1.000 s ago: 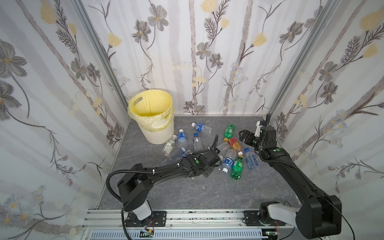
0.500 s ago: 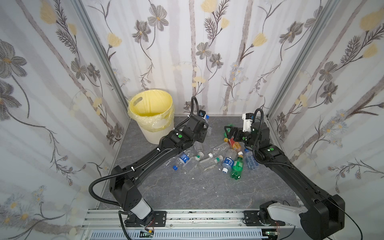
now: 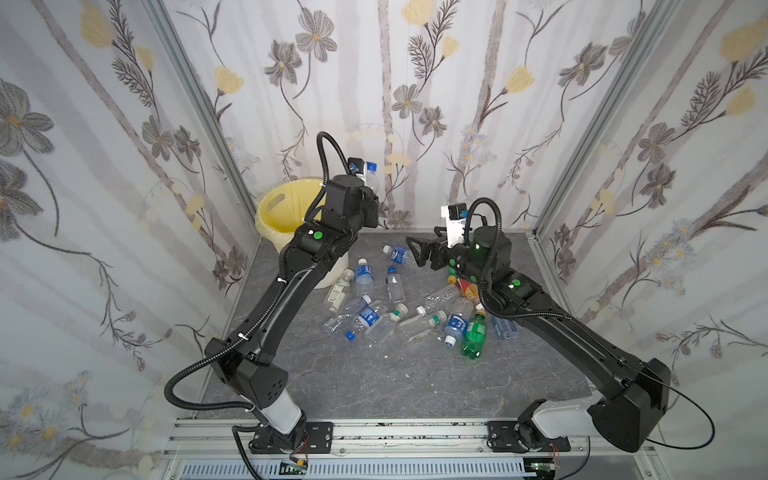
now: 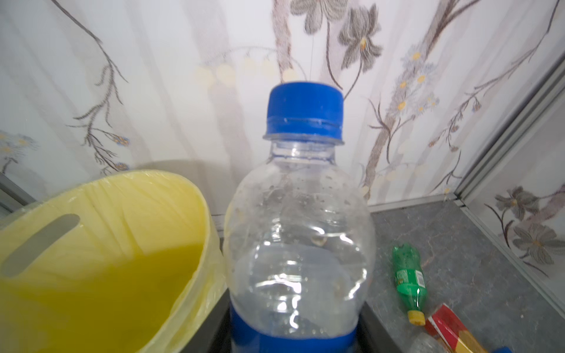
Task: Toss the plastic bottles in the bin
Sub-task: 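Lift the Pepsi bottle with the left gripper and carry it over the bin, then open the left gripper over the bin while the right gripper hovers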
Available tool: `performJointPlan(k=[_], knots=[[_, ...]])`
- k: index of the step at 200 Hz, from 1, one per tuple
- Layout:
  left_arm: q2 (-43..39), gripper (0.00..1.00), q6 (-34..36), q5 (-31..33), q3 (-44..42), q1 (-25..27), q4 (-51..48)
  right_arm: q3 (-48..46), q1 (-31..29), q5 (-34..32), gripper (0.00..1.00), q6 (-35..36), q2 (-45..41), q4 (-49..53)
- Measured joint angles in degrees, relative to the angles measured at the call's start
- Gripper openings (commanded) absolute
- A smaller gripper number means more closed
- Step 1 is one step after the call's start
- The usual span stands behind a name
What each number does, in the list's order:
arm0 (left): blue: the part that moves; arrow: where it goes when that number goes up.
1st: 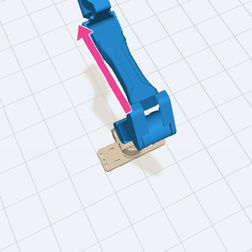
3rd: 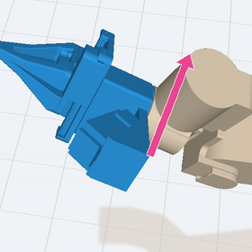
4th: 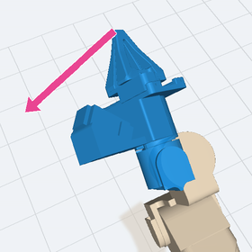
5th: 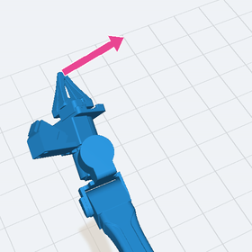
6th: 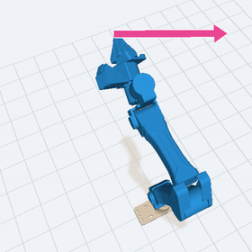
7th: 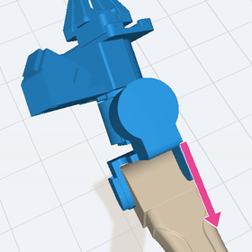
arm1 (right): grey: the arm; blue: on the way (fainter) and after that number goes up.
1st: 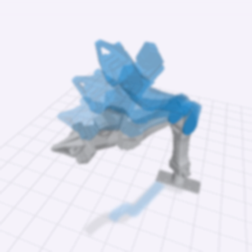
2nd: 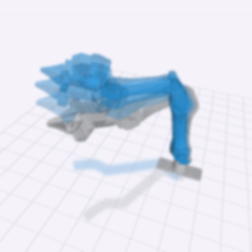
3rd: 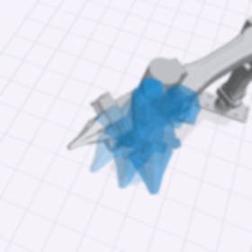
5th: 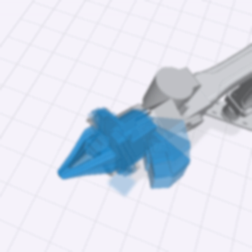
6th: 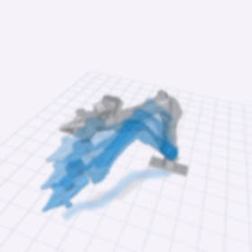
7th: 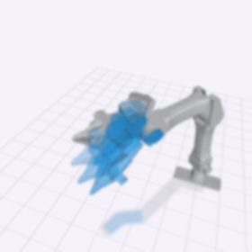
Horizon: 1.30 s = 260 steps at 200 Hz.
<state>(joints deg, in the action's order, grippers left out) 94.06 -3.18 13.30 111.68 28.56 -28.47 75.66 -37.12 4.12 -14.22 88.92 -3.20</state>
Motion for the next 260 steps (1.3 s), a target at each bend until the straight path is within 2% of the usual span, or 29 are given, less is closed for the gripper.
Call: performJointPlan(k=[55,94,130,165,193,225,260], knots=[[2.01,0.5,4.07,2.86,13.35,-2.4,1.03,10.84,-3.43,-0.42,1.0,2.8,6.69,0.94],[1.66,0.5,8.87,6.49,20.41,-3.54,5.6,12.44,-3.48,-1.62,1.0,3.39,7.15,1.14],[0.63,0.52,10.58,7.54,19.69,-6.05,10.29,11.91,-3.48,-2.97,1.0,3.37,7.48,1.92],[0.96,0.55,6.05,4.37,7.89,-14.25,14.29,10.4,-3.52,-3.02,1.0,3.13,7.63,2.75],[3.04,0.76,1.18,2.43,-2.32,-17.51,10.54,9.25,-3.54,-3.02,1.0,2.49,7.56,2.78],[1.18,0.99,-2.1,1.42,-3.3,-17.73,9.86,6.97,-3.54,-3.23,1.0,2.29,6.62,2.86],[-0.68,1.0,-3.5,-0.85,-2.36,-17.79,12.11,5.38,-3.54,-3.93,1.0,1.22,6.1,2.56]])
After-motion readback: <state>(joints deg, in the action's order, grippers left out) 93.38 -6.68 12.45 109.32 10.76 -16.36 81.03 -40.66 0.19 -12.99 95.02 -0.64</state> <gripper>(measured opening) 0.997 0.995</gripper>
